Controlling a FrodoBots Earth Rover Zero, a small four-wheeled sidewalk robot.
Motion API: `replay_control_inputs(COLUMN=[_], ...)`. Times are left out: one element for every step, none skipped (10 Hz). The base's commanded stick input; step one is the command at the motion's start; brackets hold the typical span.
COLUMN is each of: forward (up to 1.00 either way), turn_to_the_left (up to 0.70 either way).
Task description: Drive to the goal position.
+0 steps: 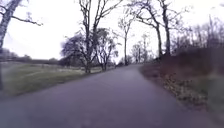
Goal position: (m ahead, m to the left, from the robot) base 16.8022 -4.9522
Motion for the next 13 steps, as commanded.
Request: replay_control_inputs(forward=[1.00, 1.00, 1.00, 1.00, 1.00, 1.00, 1.00, 1.00, 1.00, 1.00, 1.00, 1.00, 1.00], turn_to_the_left=[-0.28, -0.01, 0.00, 0.00, 0.00, 0.00, 0.00, 0.00, 0.00, 0.00, 0.00, 0.00, 0.00])
